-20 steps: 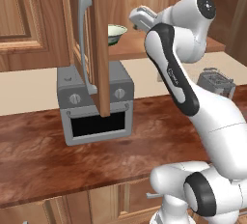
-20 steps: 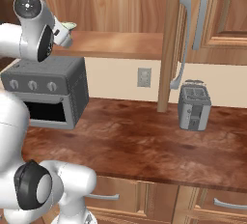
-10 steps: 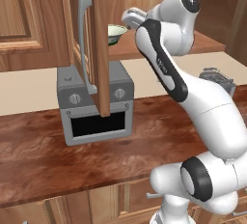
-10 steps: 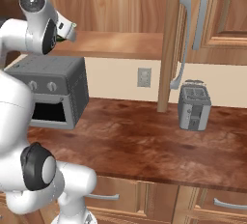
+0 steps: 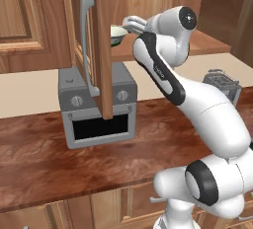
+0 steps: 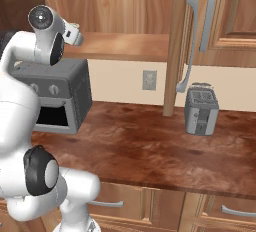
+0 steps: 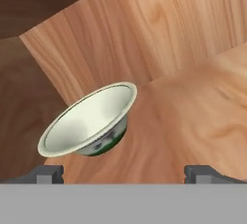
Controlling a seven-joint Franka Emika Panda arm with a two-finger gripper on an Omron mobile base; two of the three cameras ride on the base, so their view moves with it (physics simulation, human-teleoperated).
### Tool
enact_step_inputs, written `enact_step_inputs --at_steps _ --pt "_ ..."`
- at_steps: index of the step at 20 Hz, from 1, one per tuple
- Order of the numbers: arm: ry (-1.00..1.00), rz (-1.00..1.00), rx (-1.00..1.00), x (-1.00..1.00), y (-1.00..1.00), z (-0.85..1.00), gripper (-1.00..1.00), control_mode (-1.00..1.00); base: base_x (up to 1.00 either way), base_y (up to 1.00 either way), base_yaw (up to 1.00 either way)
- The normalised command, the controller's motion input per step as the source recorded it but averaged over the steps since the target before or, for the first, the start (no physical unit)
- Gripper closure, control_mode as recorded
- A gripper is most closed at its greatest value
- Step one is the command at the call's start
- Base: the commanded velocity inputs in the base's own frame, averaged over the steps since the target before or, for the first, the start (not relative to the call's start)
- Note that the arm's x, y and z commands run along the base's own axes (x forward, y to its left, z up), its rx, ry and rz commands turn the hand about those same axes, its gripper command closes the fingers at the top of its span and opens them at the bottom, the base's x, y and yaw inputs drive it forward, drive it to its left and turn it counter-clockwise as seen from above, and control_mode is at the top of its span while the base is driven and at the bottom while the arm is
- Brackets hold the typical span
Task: Take the smaller bowl and place it next to the appetizer plate on the dining counter , and place the larger bowl next to the plate with cooked food.
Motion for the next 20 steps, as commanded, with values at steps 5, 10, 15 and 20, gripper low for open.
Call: enact_step_inputs --at_steps 5,10,15,20 --pt "0.03 0.00 0.00 0.14 0.23 0.04 -1.00 -1.00 0.00 0.00 0.00" --pt "0.13 0.00 0.00 0.28 0.33 0.07 -1.00 -1.00 0.00 0.00 0.00" --pt "0.14 0.00 0.00 0.44 0.22 0.00 -1.00 -1.00 0.00 0.00 0.00" --pt "0.08 0.00 0.00 0.55 0.04 -0.01 -1.00 -1.00 0.00 0.00 0.00"
